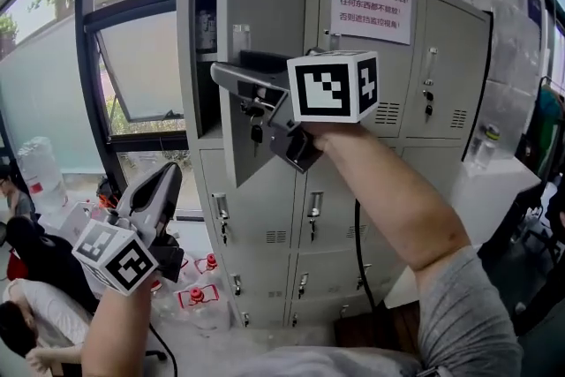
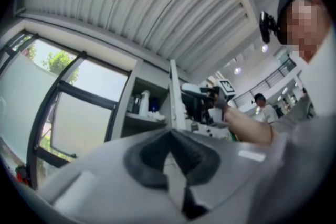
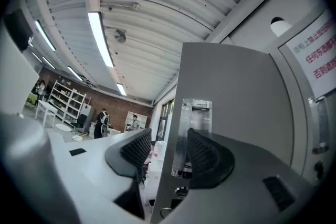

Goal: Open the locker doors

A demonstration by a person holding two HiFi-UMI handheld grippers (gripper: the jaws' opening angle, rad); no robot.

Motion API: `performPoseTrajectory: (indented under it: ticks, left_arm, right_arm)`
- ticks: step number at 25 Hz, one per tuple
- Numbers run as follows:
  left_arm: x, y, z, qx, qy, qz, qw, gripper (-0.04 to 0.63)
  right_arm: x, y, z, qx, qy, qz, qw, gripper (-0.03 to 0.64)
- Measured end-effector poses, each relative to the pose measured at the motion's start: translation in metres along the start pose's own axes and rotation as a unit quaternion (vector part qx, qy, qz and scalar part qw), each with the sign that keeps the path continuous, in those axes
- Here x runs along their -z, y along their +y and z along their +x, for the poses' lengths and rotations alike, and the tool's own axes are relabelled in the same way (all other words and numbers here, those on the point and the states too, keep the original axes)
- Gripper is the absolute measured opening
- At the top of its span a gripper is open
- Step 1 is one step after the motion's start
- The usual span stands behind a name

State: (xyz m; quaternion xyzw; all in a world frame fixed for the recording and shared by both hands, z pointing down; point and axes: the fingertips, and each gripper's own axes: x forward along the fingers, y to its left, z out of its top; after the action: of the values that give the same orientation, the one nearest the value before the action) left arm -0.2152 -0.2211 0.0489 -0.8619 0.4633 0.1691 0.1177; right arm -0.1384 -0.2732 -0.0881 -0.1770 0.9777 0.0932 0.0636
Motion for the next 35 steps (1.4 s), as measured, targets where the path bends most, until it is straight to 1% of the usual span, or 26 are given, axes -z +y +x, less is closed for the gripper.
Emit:
performPoseTrajectory:
  ticks: [3,6,9,15,22,25,28,30,31,33,35]
  left_arm:
    - [0.012,-0.051,-0.004,-0.019,0.003,0.003,0.9998,0.003]
    - [0.020,-0.095,-0.006,-0.037,0.006,-0.006,0.9993,0.003]
    - [0.022,-0.128,-0.008,-0.054,0.006,-0.016,0.9984,0.003]
    - [0.016,-0.167,-0.013,-0.084,0.018,0.001,0.9963,0.003]
    - [0.018,-0.185,-0.013,-0.083,0.023,0.008,0.9963,0.003]
    - [0.021,-0.186,-0.012,-0.079,0.027,0.011,0.9965,0.003]
    - [0.027,-0.183,-0.012,-0.071,0.029,0.009,0.9970,0.003]
    - [0.038,-0.181,-0.014,-0.061,0.030,0.006,0.9977,0.003]
    - [0.046,-0.181,-0.016,-0.053,0.032,0.004,0.9981,0.003]
    - [0.069,-0.179,-0.022,-0.039,0.041,0.002,0.9984,0.003]
    - [0.097,-0.175,-0.031,-0.029,0.058,0.002,0.9979,0.003]
  right_arm:
    - [-0.008,0.003,-0.053,-0.029,-0.005,0.002,1.000,0.195]
    - [-0.014,-0.002,-0.094,-0.048,-0.009,0.007,0.999,0.195]
    - [-0.020,-0.015,-0.127,-0.051,-0.011,0.005,0.999,0.195]
    - [-0.021,-0.044,-0.169,-0.029,-0.019,0.006,0.999,0.187]
    - [-0.020,-0.063,-0.193,0.010,-0.033,-0.002,0.999,0.186]
    - [-0.017,-0.064,-0.202,0.037,-0.032,-0.027,0.998,0.189]
    - [-0.014,-0.057,-0.221,0.071,-0.043,-0.058,0.995,0.189]
    - [0.001,-0.042,-0.244,0.078,-0.051,-0.069,0.993,0.189]
    - [0.018,-0.031,-0.258,0.073,-0.051,-0.068,0.994,0.189]
    - [0.071,-0.005,-0.284,0.053,-0.036,-0.053,0.997,0.185]
    - [0.146,0.022,-0.304,0.038,0.002,-0.026,0.999,0.158]
